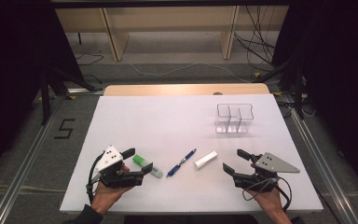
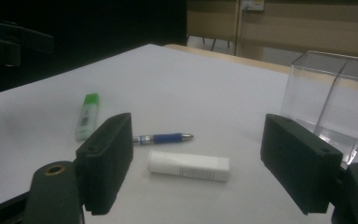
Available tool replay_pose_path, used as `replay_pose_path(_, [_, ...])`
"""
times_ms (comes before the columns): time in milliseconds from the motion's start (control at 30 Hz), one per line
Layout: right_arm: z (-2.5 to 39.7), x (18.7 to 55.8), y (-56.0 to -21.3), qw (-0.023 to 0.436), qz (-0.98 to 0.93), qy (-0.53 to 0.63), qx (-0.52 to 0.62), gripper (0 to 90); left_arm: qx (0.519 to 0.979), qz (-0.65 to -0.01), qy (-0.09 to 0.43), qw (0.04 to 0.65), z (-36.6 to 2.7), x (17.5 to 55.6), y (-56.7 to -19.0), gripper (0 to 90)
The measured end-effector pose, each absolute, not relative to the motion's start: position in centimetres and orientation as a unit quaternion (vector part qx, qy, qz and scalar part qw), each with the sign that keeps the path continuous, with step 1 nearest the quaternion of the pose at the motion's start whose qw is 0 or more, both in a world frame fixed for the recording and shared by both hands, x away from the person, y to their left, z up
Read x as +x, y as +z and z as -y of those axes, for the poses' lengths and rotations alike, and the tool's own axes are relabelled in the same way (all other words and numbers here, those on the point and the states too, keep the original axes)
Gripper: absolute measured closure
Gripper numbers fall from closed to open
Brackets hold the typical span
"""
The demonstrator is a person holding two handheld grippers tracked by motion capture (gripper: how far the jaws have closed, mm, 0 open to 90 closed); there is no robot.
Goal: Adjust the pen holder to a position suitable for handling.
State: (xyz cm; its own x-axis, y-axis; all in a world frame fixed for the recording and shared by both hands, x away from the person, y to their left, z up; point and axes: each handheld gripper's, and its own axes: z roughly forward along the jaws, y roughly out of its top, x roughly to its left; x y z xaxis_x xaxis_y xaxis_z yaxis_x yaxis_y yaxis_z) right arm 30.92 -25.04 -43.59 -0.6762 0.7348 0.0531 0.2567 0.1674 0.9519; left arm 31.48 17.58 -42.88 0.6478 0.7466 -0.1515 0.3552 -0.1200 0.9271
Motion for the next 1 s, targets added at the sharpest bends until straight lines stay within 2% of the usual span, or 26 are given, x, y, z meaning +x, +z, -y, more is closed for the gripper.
replay_pose_path(600, [25.6,31.6,-43.1,0.228,-0.728,0.543,0.352,26.3,0.724,-0.381,0.186,0.544,-17.7,31.5,-42.8,12.9])
replay_pose_path(1000, [27.0,33.9,-42.4,0.235,-0.728,0.528,0.368,26.9,0.720,-0.383,0.191,0.546,-17.7,31.4,-42.8,12.9])
